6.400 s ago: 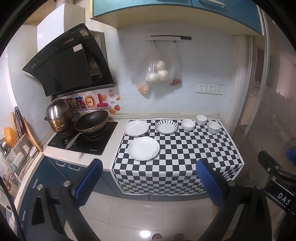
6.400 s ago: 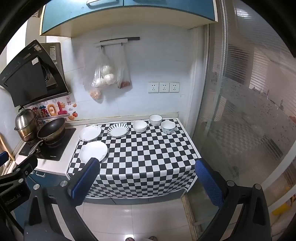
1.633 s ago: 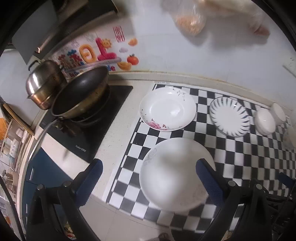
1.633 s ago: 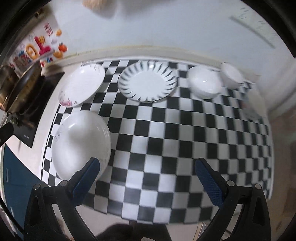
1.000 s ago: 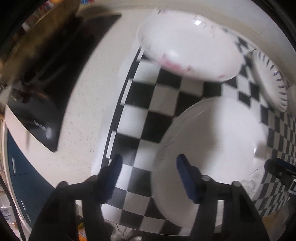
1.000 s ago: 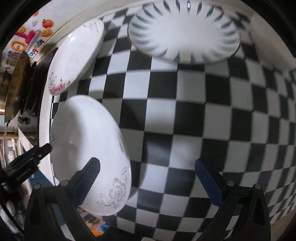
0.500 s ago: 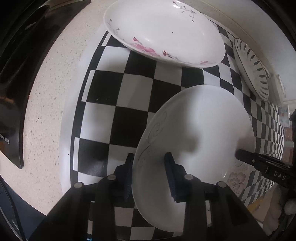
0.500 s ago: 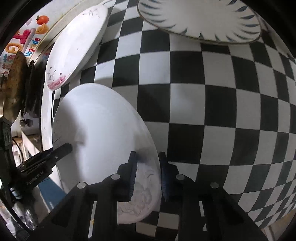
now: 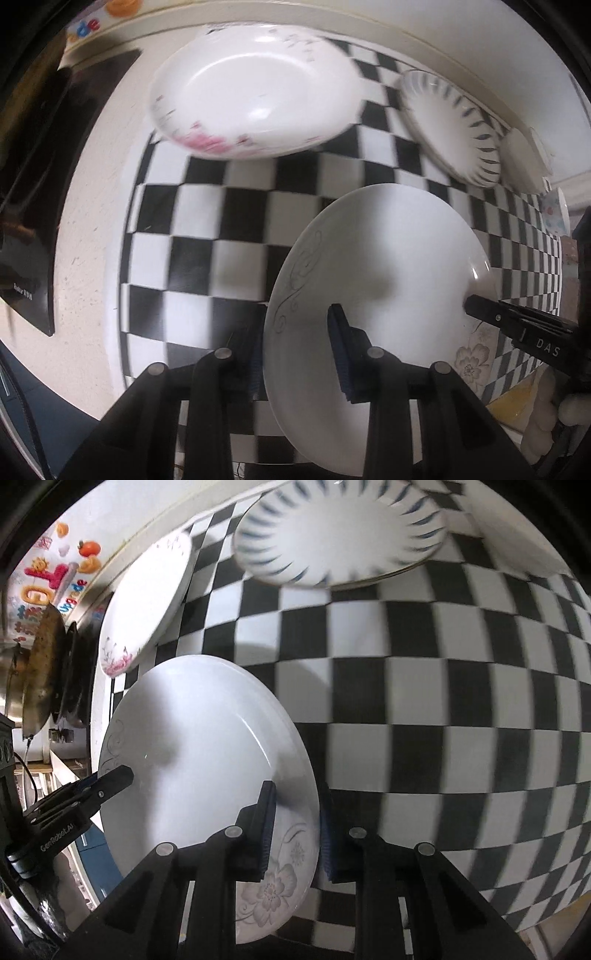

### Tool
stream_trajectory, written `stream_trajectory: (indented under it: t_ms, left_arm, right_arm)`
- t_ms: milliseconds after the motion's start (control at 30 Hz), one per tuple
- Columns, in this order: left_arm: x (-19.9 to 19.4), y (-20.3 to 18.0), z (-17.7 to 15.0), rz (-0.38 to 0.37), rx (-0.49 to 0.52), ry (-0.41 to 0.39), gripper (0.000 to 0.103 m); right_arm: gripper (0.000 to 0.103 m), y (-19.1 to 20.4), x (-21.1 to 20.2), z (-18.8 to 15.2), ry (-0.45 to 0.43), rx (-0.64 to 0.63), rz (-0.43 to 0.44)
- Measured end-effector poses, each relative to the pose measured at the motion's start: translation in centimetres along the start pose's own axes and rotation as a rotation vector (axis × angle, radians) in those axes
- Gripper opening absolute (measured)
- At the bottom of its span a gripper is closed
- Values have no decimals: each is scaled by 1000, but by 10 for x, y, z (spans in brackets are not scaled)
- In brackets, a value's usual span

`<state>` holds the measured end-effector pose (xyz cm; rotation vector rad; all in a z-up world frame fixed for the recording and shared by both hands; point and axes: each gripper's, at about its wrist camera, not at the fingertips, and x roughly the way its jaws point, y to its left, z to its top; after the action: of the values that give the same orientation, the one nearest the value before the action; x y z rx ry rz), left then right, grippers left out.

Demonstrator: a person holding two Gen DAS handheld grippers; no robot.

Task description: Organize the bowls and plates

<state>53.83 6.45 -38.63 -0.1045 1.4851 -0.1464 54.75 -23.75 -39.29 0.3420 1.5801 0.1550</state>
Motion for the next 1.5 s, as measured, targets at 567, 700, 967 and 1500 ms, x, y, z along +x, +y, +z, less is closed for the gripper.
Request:
stream_trajectory:
  t_ms: [567, 700, 967, 1500]
  left_arm:
    - [41, -112, -4, -11, 101, 37, 30]
    - [46, -115, -7, -4, 96, 49, 30]
    - [63, -118, -10, 11, 66, 78, 30]
    - [58, -113, -12, 49, 63, 97, 30]
  right_arm:
    - [22, -125, -56, -20, -61, 90, -22]
    - [21, -133, -50, -22, -53, 93, -24]
    - [21, -138, -31, -18, -29, 90, -37]
    - [23, -127, -14, -18, -11, 82, -55]
